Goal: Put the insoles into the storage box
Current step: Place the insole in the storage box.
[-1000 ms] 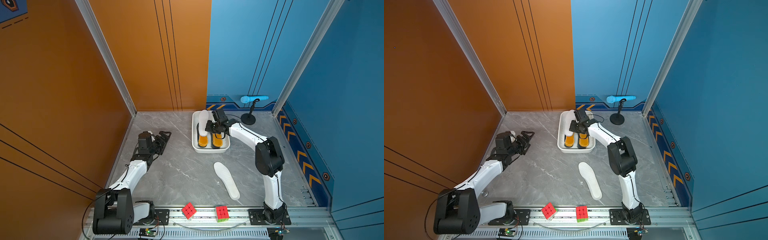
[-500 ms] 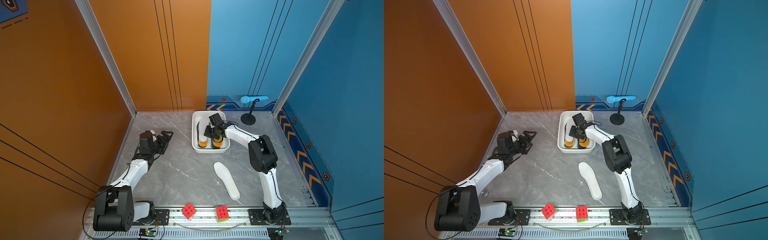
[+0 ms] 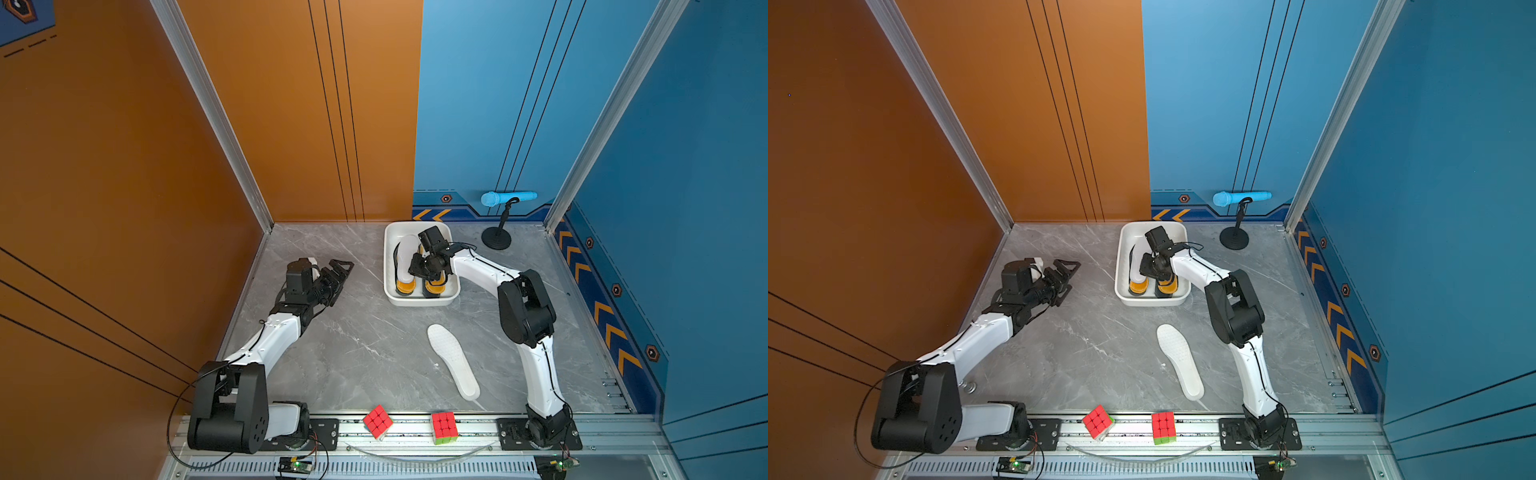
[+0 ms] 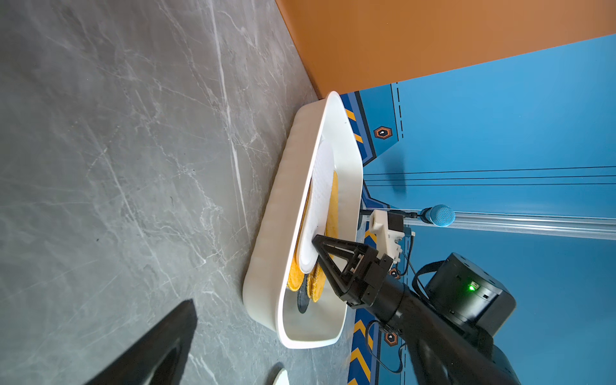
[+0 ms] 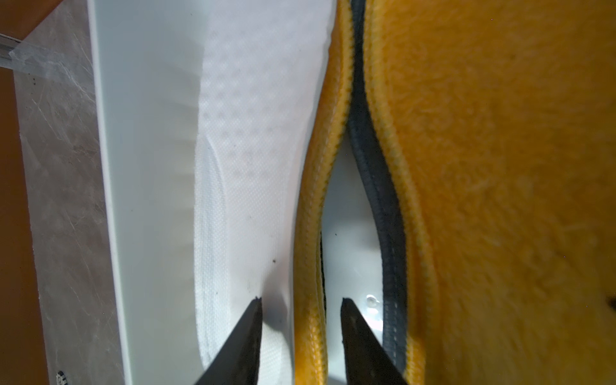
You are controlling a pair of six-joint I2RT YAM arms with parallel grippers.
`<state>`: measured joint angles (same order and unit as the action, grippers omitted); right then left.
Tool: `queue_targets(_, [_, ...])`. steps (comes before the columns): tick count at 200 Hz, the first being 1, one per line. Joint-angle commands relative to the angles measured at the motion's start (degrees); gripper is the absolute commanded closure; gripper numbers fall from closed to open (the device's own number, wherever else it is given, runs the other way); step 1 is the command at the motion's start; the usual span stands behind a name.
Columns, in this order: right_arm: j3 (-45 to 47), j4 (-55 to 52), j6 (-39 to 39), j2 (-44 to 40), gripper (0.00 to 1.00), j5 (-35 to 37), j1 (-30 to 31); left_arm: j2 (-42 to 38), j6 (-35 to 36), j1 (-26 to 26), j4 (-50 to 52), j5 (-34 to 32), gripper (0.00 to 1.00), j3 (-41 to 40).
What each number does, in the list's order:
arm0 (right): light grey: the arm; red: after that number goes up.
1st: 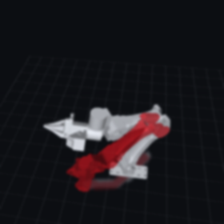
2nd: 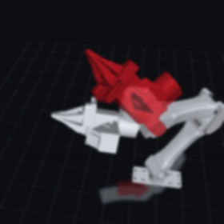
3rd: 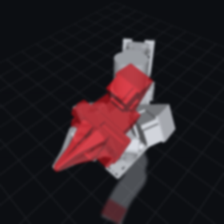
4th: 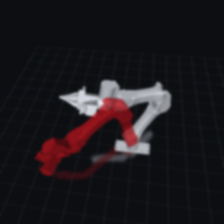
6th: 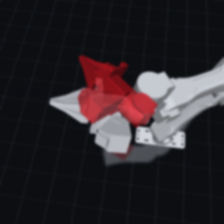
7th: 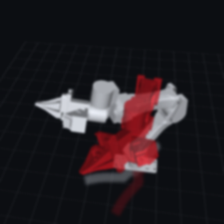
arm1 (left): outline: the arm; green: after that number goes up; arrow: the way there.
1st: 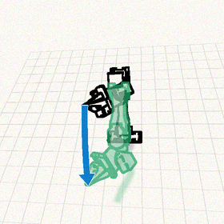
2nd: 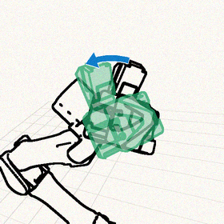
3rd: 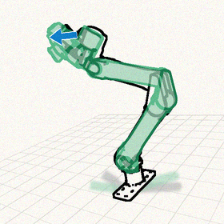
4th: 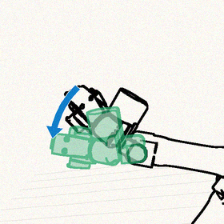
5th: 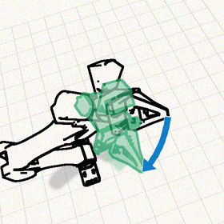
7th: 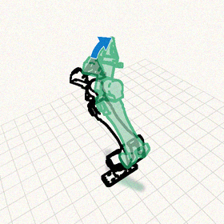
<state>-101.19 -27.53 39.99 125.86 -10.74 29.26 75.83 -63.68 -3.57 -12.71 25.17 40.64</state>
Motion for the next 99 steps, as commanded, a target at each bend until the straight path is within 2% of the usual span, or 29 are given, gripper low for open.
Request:
queue_targets(1, [-0.52, -4.77, -3.48, -5.99, 0.56, -0.29, -0.52, 0.28, 0.31, -0.72, -0.74, 0.58, 0.02, 1.67])
queue_targets(57, [0.5, -15.5, -15.82, -16.51, 0.46, -0.09, -0.75, 0.49, -0.28, -1.86, -0.73, -0.11, 0.03, 2.29])
queue_targets(78, [5.57, -17.44, -18.63, -23.26, 0.45, 3.03, -0.7, 0.52, -0.2, -2.38, -0.72, -0.81, 0.02, 2.54])
queue_targets(99, [15.24, -17.65, -19.7, -31.16, 0.44, 6.35, -0.84, 0.47, -0.14, -2.62, -0.8, -1.19, 0.02, 2.42])
